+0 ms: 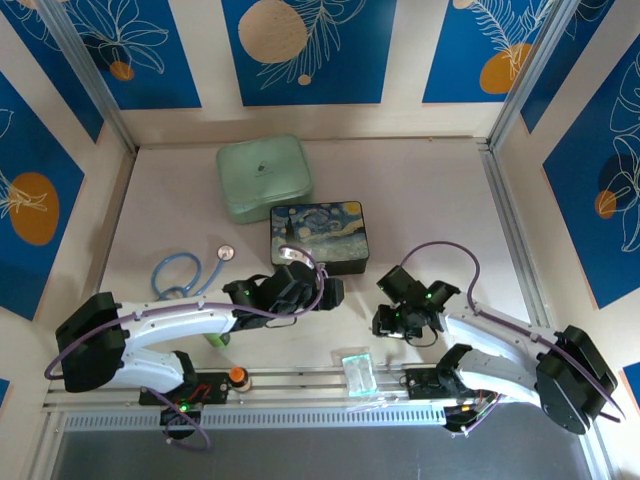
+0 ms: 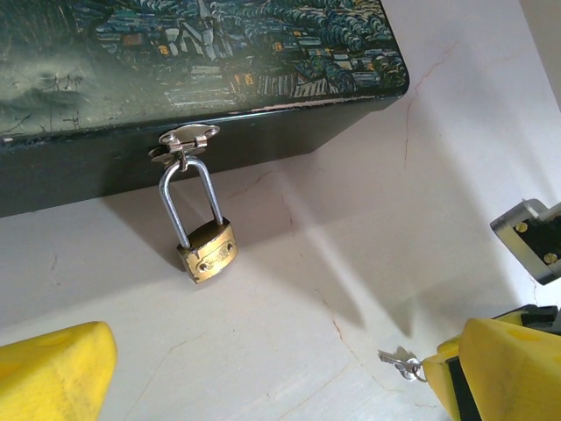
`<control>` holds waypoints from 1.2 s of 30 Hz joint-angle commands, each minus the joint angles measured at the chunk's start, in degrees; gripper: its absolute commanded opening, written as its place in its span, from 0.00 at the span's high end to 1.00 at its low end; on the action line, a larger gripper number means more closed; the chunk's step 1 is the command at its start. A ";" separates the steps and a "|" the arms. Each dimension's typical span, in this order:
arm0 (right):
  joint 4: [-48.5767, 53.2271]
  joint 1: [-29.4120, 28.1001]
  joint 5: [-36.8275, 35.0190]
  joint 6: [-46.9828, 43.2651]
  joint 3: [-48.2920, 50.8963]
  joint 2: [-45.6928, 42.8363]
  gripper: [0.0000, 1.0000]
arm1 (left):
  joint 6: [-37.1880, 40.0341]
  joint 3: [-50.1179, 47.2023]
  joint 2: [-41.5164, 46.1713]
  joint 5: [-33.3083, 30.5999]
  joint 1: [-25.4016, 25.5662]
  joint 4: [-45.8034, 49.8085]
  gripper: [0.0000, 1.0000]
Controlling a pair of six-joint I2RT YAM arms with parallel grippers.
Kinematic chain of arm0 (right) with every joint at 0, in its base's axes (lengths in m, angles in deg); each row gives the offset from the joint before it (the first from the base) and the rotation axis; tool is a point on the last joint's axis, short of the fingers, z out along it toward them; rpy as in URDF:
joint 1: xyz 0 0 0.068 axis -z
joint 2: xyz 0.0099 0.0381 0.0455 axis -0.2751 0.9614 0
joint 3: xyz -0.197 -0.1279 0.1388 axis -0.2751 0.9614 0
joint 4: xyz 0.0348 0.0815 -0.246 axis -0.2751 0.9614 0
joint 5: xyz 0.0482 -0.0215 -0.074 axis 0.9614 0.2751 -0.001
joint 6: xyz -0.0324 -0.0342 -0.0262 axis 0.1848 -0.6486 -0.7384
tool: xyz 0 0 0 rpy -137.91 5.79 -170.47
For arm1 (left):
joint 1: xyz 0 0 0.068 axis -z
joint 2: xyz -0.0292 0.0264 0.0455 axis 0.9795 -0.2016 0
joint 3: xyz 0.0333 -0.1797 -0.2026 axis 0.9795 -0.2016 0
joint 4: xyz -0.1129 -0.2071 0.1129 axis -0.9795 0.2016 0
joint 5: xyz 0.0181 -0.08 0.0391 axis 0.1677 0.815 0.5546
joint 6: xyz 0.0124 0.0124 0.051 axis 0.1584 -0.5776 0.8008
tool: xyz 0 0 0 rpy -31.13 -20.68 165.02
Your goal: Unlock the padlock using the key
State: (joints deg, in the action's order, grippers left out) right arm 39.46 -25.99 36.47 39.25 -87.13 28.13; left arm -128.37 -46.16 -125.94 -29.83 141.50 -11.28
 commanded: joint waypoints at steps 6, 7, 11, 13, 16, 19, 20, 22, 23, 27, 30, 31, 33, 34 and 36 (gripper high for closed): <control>-3.29 -0.33 4.09 -1.72 0.39 2.66 0.73 | -0.94 -0.92 0.84 -1.35 0.50 -1.30 0.00; -3.04 -0.61 4.01 -1.55 0.39 2.94 0.73 | -1.01 -0.99 0.84 -1.40 0.50 -1.26 0.00; -2.27 -1.36 3.73 -0.95 0.87 3.07 0.74 | -1.17 -1.10 0.45 -1.49 0.50 -1.61 0.00; -2.36 -1.78 4.16 -0.58 1.24 2.90 0.74 | -1.19 -1.01 0.16 -1.40 0.50 -1.66 0.00; -2.09 -2.59 3.60 -0.16 1.73 2.72 0.74 | -1.28 -0.92 -0.20 -1.23 0.50 -1.78 0.00; -2.59 -2.55 2.96 -0.29 2.06 3.28 0.74 | -1.45 -1.03 -0.60 -1.31 0.50 -2.29 0.00; -2.71 -2.68 2.82 -0.24 1.93 3.51 0.74 | -1.45 -0.92 -0.78 -1.25 0.50 -2.34 0.00; -2.80 -2.85 2.59 -0.24 1.63 4.19 0.74 | -1.42 -0.75 -0.99 -1.06 0.50 -2.15 0.00; -2.71 -2.95 2.30 -0.15 1.45 4.47 0.74 | -1.45 -0.75 -0.93 -1.05 0.51 -2.22 0.00; -0.93 -4.36 0.01 0.42 0.19 5.17 0.74 | -1.54 -0.92 -0.72 -1.27 0.50 -2.14 0.00; -0.16 -4.98 -0.83 0.72 -0.47 4.44 0.74 | -1.72 -1.10 -0.59 -1.27 0.50 -2.32 0.00; -0.08 -4.97 -0.83 0.72 -0.56 4.37 0.74 | -1.72 -1.12 -0.66 -1.32 0.50 -2.32 0.00; 0.14 -4.97 -1.05 0.82 -0.62 4.82 0.74 | -1.73 -1.12 -0.68 -1.23 0.50 -2.32 0.00; 0.28 -4.98 -1.10 0.94 -0.66 5.32 0.74 | -1.80 -1.19 -0.66 -1.22 0.50 -2.36 0.00; 0.78 -5.68 -1.72 1.38 -1.11 6.22 0.74 | -1.86 -1.35 -0.59 -1.14 0.50 -2.48 0.00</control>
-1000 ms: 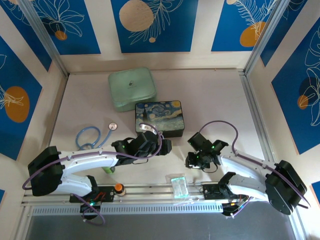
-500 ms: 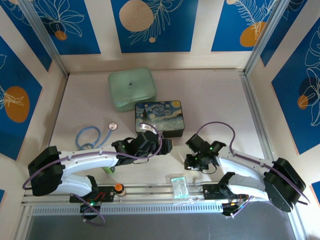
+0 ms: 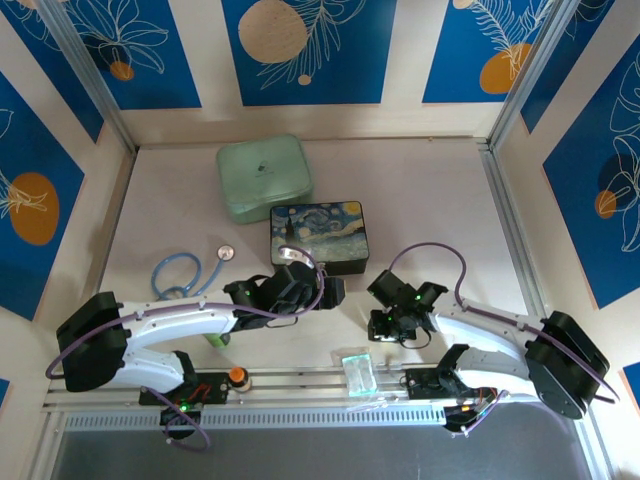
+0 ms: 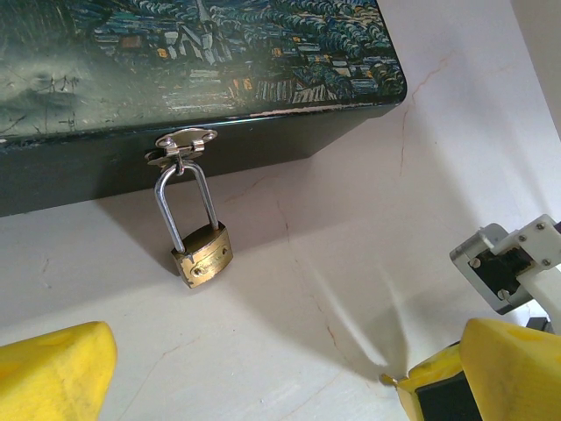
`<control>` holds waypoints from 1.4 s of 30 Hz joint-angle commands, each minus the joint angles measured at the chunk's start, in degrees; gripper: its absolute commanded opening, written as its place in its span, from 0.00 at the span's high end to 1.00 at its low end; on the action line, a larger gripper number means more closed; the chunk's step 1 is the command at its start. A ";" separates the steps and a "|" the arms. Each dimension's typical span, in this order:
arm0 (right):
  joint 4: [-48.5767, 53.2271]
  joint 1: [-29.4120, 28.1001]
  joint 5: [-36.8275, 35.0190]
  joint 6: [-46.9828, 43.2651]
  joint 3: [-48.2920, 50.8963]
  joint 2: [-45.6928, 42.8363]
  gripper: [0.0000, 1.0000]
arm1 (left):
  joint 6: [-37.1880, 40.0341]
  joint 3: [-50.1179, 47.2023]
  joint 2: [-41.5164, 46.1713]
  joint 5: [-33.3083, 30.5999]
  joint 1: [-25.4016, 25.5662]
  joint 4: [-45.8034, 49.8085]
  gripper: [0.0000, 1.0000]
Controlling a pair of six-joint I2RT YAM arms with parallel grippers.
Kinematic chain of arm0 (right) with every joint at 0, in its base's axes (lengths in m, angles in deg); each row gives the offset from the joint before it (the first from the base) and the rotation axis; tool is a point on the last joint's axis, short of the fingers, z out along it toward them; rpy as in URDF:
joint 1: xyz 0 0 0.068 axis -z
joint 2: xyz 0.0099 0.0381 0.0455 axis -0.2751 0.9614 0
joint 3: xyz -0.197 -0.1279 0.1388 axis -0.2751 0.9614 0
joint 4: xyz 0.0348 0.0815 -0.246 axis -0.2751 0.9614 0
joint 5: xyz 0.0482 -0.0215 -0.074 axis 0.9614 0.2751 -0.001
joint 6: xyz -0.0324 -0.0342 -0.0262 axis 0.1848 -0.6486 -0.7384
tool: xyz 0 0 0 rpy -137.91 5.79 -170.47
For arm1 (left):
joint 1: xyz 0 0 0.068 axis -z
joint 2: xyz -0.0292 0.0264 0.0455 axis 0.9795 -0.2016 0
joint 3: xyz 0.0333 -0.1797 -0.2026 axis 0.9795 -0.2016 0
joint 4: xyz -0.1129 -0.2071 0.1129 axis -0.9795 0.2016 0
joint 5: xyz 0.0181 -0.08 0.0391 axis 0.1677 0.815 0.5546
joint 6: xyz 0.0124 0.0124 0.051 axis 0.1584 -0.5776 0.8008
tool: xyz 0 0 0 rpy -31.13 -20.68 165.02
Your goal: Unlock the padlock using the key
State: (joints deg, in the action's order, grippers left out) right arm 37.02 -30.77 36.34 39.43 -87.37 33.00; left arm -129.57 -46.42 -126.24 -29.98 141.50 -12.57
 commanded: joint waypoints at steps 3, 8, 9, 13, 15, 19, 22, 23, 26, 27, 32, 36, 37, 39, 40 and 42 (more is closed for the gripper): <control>3.26 -1.44 -1.89 1.59 -1.42 0.82 0.74 | -0.78 -1.34 0.00 -1.07 0.50 -1.32 0.00; 4.60 -1.27 -2.98 2.13 -1.76 -1.09 0.74 | -0.86 -1.71 0.35 -1.18 0.50 -1.47 0.00; 4.75 -0.91 -2.86 2.07 -1.61 -1.01 0.74 | -0.84 -1.85 0.43 -1.25 0.50 -1.58 0.00; 3.32 -0.83 -2.03 1.93 -0.71 0.38 0.74 | -1.13 -2.22 0.44 -1.32 0.50 -1.99 0.00; 1.98 -0.76 -1.72 1.82 -0.29 1.12 0.74 | -1.21 -2.28 0.36 -1.25 0.50 -2.14 0.00; 0.36 -1.31 -0.54 1.79 -0.25 2.77 0.76 | -1.39 -2.48 0.35 -1.07 0.50 -2.17 0.00; 0.27 -2.63 -0.78 2.41 -0.25 4.43 0.78 | -1.48 -2.77 0.57 -1.32 0.48 -2.17 0.00; 0.18 -3.06 -0.96 2.74 -0.08 4.89 0.78 | -1.47 -2.79 0.67 -1.40 0.50 -2.22 0.00; -1.27 -3.16 -0.48 2.73 0.58 5.72 0.91 | -1.48 -3.02 0.79 -1.75 0.50 -2.14 0.00; -1.84 -3.01 -0.12 2.52 0.71 5.84 0.91 | -1.48 -2.97 0.79 -1.82 0.44 -2.17 0.00; -3.86 -1.09 2.62 2.03 1.58 2.75 0.93 | -0.96 -3.46 1.38 -2.38 0.44 -2.17 0.00; -3.10 2.04 4.39 0.46 2.36 -2.14 0.94 | -0.65 -3.95 1.86 -3.06 0.41 -2.31 0.00; -3.36 3.02 5.43 -0.49 2.66 -3.34 0.94 | -0.16 -4.16 1.92 -2.80 0.41 -3.00 0.02; -4.21 4.82 7.58 -1.94 3.37 -5.33 0.95 | 0.89 -4.88 1.81 -1.28 0.41 -5.52 0.08; -4.58 5.65 8.61 -2.59 3.59 -6.33 0.95 | 1.27 -5.38 1.77 -0.25 0.41 -7.33 0.10; -4.65 7.21 9.84 -3.46 3.93 -7.60 0.95 | 2.00 -6.31 1.76 1.32 0.42 -10.47 0.13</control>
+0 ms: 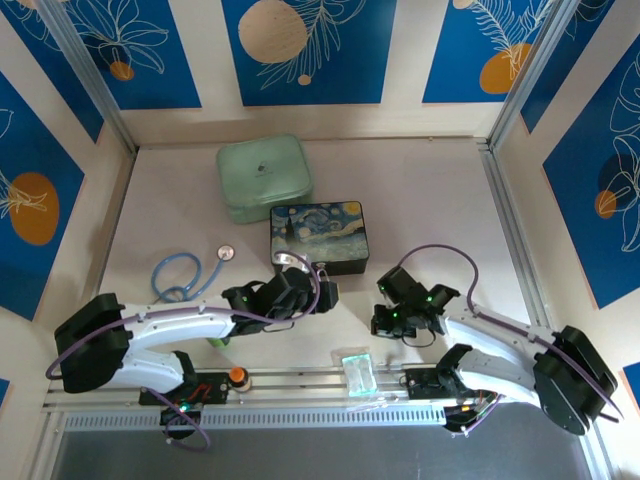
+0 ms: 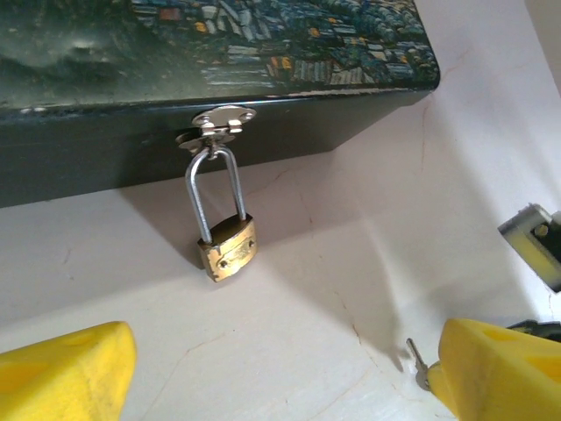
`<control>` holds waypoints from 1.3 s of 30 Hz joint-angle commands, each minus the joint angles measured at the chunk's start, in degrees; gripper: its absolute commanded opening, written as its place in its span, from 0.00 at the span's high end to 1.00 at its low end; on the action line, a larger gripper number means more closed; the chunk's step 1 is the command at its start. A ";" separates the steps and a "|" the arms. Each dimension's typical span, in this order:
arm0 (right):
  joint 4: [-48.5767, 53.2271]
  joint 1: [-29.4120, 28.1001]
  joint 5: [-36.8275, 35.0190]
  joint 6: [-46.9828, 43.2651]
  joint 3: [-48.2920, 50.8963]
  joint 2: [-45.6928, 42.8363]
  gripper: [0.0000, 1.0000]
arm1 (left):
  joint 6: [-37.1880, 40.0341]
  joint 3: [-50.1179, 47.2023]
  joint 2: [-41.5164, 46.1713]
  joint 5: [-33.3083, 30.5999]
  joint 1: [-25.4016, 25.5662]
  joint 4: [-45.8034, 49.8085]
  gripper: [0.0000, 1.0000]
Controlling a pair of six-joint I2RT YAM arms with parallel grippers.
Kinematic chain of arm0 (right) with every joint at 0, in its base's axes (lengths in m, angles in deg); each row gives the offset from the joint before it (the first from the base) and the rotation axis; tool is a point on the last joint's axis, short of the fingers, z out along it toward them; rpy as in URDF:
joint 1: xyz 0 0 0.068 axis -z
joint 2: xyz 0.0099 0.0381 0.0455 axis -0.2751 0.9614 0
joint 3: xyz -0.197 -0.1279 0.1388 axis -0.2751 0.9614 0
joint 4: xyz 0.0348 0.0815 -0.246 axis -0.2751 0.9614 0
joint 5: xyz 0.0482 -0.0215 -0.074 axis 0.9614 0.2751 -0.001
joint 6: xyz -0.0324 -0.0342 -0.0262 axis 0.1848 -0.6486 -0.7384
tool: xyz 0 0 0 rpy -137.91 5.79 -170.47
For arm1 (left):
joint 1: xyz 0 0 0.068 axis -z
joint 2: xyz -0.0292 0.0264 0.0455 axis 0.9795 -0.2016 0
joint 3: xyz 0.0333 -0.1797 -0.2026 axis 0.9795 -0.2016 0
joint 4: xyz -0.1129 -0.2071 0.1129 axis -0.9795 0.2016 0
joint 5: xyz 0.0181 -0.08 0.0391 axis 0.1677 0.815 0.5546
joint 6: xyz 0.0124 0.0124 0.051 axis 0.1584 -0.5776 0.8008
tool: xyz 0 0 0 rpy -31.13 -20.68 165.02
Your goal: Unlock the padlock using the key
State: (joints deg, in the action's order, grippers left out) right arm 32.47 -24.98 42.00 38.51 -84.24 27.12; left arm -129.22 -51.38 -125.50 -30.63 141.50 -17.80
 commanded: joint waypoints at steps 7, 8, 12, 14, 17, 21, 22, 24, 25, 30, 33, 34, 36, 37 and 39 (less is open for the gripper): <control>-3.47 4.71 11.75 -7.43 1.57 -7.63 0.96 | 3.28 -3.59 0.37 8.59 -0.15 -16.44 0.29; -4.09 4.95 13.34 -8.13 1.39 -8.61 0.96 | 3.52 -4.14 -0.15 10.93 -0.36 -19.78 0.31; -6.23 5.34 18.03 -10.36 -0.01 -11.39 0.96 | 3.71 -5.49 -2.33 18.08 -1.24 -30.40 0.38; -8.48 5.44 20.40 -10.73 -0.58 -12.21 0.96 | 3.45 -5.94 -3.46 21.23 -1.77 -34.90 0.42; -12.77 5.88 24.17 -10.36 -1.16 -12.44 0.96 | 2.27 -6.40 -4.72 24.12 -2.22 -40.10 0.44; -19.77 6.77 28.45 -7.96 -0.93 -12.50 0.96 | 1.86 -7.34 -4.97 26.03 -2.23 -44.88 0.47; -22.01 7.16 29.65 -6.98 -0.53 -12.51 0.96 | 1.84 -7.55 -4.58 25.97 -2.23 -45.25 0.47; -25.02 7.96 31.58 -5.55 -0.04 -12.53 0.96 | 2.16 -7.95 -3.48 25.09 -2.23 -44.37 0.47; -25.81 8.37 32.13 -5.20 -0.03 -12.58 0.96 | 2.42 -8.16 -2.63 24.28 -2.26 -43.47 0.48; -27.66 10.10 33.99 -4.43 0.47 -13.57 0.96 | 3.97 -8.27 0.35 22.23 -2.23 -38.53 0.49; -30.80 11.64 36.08 -2.66 1.57 -14.15 0.96 | 3.41 -8.35 0.06 22.91 -2.23 -39.66 0.51; -31.42 12.06 36.58 -2.30 1.88 -14.37 0.96 | 3.13 -8.51 -0.04 22.96 -2.24 -40.19 0.51; -31.25 12.37 37.03 -2.61 1.90 -14.66 0.96 | 2.68 -8.87 0.09 22.10 -2.23 -40.59 0.51; -30.62 12.38 36.97 -2.93 1.82 -14.78 0.96 | 2.57 -9.10 0.43 21.30 -2.23 -40.46 0.51; -29.38 12.47 36.53 -3.66 1.81 -14.83 0.96 | 2.56 -9.41 1.17 20.07 -2.26 -40.25 0.51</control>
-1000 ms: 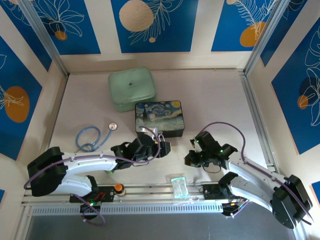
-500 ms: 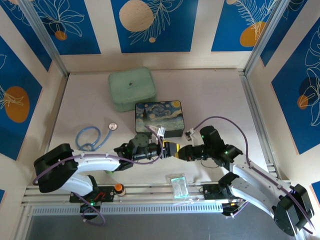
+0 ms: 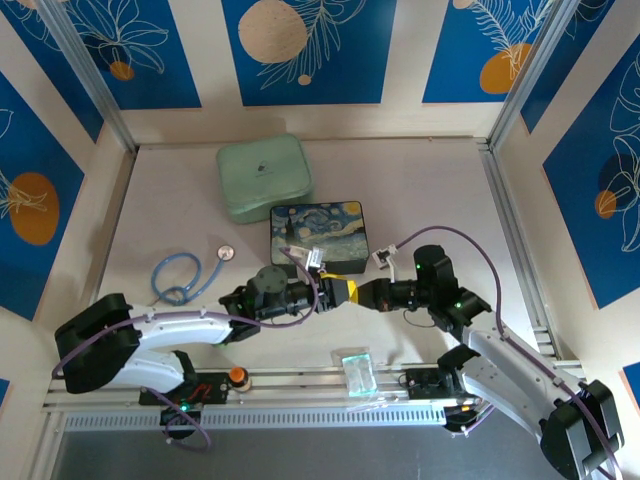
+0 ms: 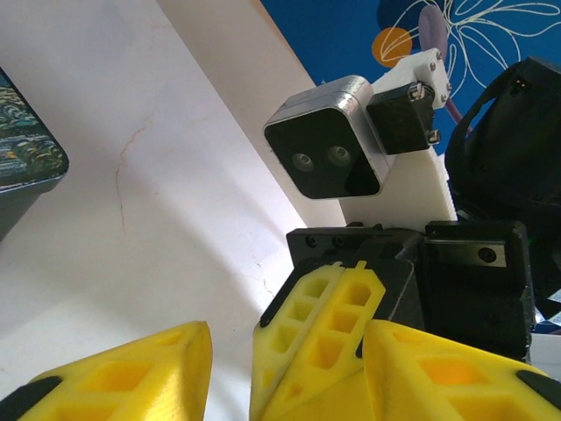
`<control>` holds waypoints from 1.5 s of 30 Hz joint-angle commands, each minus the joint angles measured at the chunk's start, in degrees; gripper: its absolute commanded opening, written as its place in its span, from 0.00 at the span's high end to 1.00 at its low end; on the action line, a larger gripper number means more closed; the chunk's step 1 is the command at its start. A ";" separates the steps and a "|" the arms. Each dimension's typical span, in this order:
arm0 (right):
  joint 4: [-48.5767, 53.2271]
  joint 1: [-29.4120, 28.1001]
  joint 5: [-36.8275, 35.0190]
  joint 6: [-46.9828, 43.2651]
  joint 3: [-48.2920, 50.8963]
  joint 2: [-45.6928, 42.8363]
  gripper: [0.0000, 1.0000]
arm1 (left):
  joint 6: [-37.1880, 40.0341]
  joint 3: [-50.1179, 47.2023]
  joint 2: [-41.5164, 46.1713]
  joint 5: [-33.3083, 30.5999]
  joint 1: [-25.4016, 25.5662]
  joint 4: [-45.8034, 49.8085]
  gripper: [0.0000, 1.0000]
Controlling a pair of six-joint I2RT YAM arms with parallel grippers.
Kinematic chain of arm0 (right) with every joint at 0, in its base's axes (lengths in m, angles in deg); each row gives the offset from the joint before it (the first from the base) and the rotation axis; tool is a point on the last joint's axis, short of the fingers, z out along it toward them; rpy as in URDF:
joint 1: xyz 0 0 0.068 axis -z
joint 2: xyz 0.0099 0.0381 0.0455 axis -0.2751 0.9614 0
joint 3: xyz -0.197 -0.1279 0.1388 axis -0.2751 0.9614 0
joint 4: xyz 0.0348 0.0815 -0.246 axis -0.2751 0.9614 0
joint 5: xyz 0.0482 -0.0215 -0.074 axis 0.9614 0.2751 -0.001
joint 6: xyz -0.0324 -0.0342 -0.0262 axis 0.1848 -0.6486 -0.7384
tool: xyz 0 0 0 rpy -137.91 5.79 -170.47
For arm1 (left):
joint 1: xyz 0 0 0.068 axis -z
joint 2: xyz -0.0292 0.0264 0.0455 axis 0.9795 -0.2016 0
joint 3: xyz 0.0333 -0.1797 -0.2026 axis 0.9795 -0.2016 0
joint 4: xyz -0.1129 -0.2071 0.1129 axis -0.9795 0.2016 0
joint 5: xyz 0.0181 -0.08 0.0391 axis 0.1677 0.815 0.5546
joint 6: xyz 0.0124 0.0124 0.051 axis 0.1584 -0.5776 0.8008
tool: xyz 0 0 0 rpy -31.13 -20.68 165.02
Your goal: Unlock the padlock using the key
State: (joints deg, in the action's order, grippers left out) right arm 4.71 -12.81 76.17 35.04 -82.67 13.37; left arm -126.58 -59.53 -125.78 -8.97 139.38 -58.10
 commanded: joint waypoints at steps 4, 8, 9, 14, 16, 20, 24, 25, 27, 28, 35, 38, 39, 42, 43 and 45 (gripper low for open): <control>-1.52 0.56 2.63 -0.35 1.02 -1.46 0.96 | 0.07 -1.21 2.95 -3.20 -0.11 1.90 0.50; -1.50 0.65 2.63 -0.42 1.18 -1.34 0.97 | -0.69 -2.06 3.56 -4.72 -0.28 1.87 0.49; -1.95 0.65 2.78 -0.23 1.42 -1.32 0.97 | -0.70 -2.09 3.59 -4.96 -0.28 1.99 0.49; -5.36 0.74 3.60 1.45 2.98 -1.33 0.97 | -1.72 -2.30 3.00 -5.09 -0.28 1.45 0.48; -7.79 0.74 4.15 2.77 3.73 -1.33 0.97 | -2.26 -2.71 2.97 -5.53 -0.28 0.84 0.48; -8.99 0.74 3.90 3.27 3.86 -1.16 0.97 | -2.63 -2.63 2.45 -4.67 -0.29 -0.50 0.53; -10.30 0.83 3.85 3.81 3.86 -1.16 0.97 | -3.60 -2.36 1.59 -3.21 -0.33 -1.99 0.62; -10.55 0.91 3.78 3.95 3.83 -1.09 0.97 | -4.00 -2.49 1.38 -3.02 -0.28 -2.76 0.63; -10.74 0.90 3.49 3.91 3.83 -0.98 0.97 | -4.63 -2.80 1.03 -2.84 -0.28 -3.80 0.69; -10.92 0.98 3.27 3.98 3.89 -0.97 0.98 | -4.89 -2.85 0.79 -2.62 -0.28 -4.16 0.71; -13.46 1.53 2.75 4.83 4.15 0.06 0.98 | -6.32 -3.42 -0.54 -2.22 -0.28 -6.34 0.80; -14.50 1.53 2.58 5.08 4.26 0.82 0.98 | -6.80 -3.65 -0.71 -2.57 -0.28 -6.82 0.91; -14.83 1.53 2.71 5.21 4.19 1.16 0.98 | -6.91 -3.68 -0.64 -2.77 -0.30 -6.67 0.93; -15.06 1.44 2.89 5.21 3.94 1.65 0.97 | -6.91 -3.30 -0.32 -3.22 -0.29 -5.19 1.00; -15.02 1.46 2.98 5.14 3.85 1.70 0.97 | -6.57 -3.08 -0.13 -3.03 -0.28 -4.54 1.00; -14.53 1.44 2.81 5.13 3.76 1.32 0.95 | -5.78 -2.69 0.29 -2.73 -0.30 -3.37 1.00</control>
State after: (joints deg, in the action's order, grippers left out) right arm -8.60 -11.49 78.42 39.84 -78.93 14.99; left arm -133.40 -62.51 -126.00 -12.38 139.23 -62.89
